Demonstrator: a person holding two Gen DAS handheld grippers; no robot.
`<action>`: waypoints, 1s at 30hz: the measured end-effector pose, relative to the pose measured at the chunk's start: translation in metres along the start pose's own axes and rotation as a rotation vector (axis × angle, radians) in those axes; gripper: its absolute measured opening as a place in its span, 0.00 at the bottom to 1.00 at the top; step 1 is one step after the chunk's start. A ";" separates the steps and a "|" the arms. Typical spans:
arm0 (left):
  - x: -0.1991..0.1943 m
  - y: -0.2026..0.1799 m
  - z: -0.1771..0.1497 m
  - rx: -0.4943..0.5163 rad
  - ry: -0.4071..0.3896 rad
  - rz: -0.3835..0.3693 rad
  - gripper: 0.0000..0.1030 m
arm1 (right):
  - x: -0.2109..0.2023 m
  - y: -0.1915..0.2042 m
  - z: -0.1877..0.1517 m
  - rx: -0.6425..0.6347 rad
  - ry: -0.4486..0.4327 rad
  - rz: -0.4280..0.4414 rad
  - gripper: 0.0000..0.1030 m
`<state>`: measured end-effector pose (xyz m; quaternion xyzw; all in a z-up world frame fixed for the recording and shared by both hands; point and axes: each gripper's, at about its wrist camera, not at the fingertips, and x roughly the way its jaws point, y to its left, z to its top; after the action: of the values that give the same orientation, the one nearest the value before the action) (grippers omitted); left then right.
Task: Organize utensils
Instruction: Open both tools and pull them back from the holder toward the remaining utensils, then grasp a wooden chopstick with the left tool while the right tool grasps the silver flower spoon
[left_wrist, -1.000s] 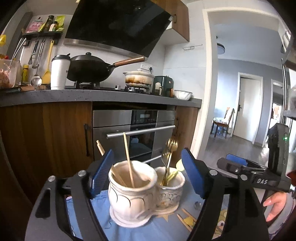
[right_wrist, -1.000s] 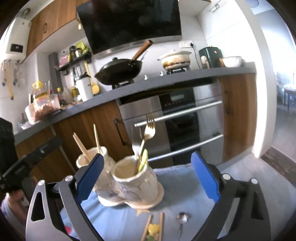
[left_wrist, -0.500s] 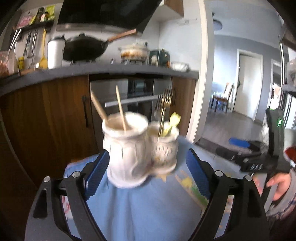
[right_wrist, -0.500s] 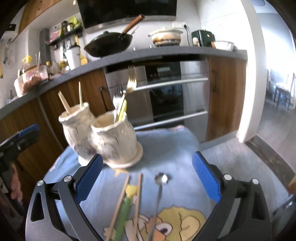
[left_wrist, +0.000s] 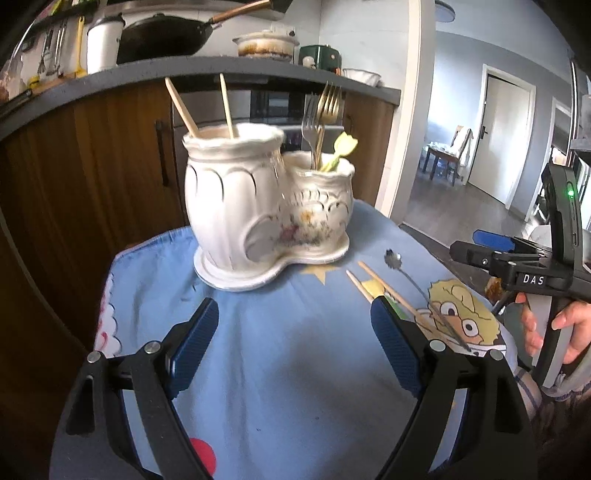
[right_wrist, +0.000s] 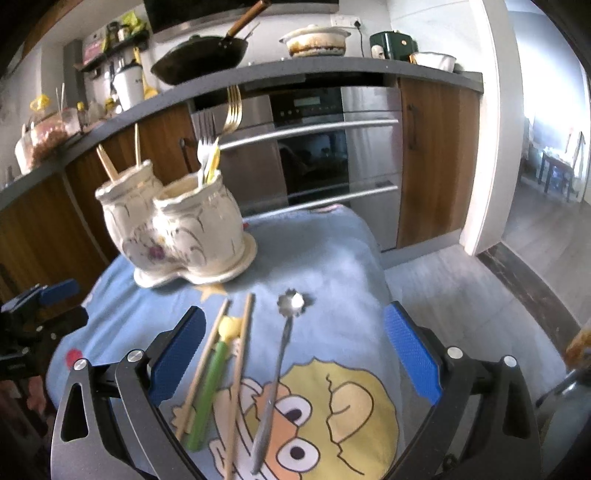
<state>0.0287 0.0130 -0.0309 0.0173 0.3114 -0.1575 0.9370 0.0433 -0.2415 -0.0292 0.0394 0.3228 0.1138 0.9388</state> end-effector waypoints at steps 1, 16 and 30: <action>0.003 -0.001 -0.002 -0.002 0.011 -0.005 0.81 | 0.002 0.000 -0.002 -0.008 0.015 -0.006 0.93; 0.023 -0.030 -0.020 0.029 0.091 -0.080 0.81 | 0.031 0.009 -0.019 -0.062 0.177 0.022 0.63; 0.052 -0.062 -0.020 0.013 0.182 -0.104 0.66 | 0.039 0.007 -0.020 -0.050 0.206 0.042 0.40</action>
<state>0.0370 -0.0577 -0.0736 0.0216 0.3948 -0.2055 0.8952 0.0595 -0.2249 -0.0675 0.0107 0.4135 0.1451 0.8988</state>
